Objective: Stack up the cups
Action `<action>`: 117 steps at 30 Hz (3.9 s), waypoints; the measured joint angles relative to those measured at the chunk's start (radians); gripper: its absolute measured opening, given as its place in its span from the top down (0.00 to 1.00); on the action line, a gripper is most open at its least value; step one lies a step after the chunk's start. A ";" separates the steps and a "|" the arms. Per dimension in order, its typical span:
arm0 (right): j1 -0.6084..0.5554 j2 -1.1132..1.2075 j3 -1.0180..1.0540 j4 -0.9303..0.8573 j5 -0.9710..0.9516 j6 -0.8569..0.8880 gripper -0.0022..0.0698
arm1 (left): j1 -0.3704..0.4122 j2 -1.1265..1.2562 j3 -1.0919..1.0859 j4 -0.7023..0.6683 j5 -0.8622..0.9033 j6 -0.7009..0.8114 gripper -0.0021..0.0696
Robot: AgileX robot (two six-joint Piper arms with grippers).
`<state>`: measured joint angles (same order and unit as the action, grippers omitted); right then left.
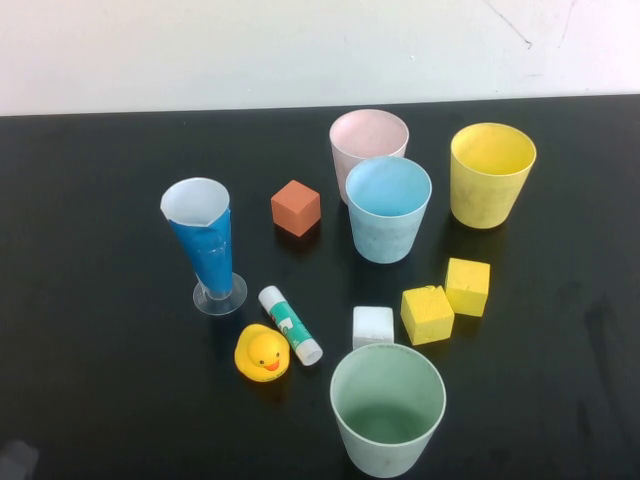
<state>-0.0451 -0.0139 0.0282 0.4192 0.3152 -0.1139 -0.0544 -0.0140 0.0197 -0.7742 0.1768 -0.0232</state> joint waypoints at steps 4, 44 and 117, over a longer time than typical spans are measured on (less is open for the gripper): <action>0.000 0.000 0.000 0.234 -0.020 0.022 0.97 | 0.000 0.000 0.000 -0.308 -0.045 -0.050 0.97; 0.000 0.000 0.000 0.311 0.050 -0.198 0.97 | -0.212 1.030 -1.144 0.294 0.866 0.491 0.97; 0.000 0.000 0.000 0.313 0.047 -0.247 0.97 | -0.549 1.796 -1.918 0.885 0.781 -0.100 0.95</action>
<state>-0.0451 -0.0139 0.0282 0.7318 0.3620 -0.3606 -0.6032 1.7822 -1.8986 0.1103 0.9578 -0.1236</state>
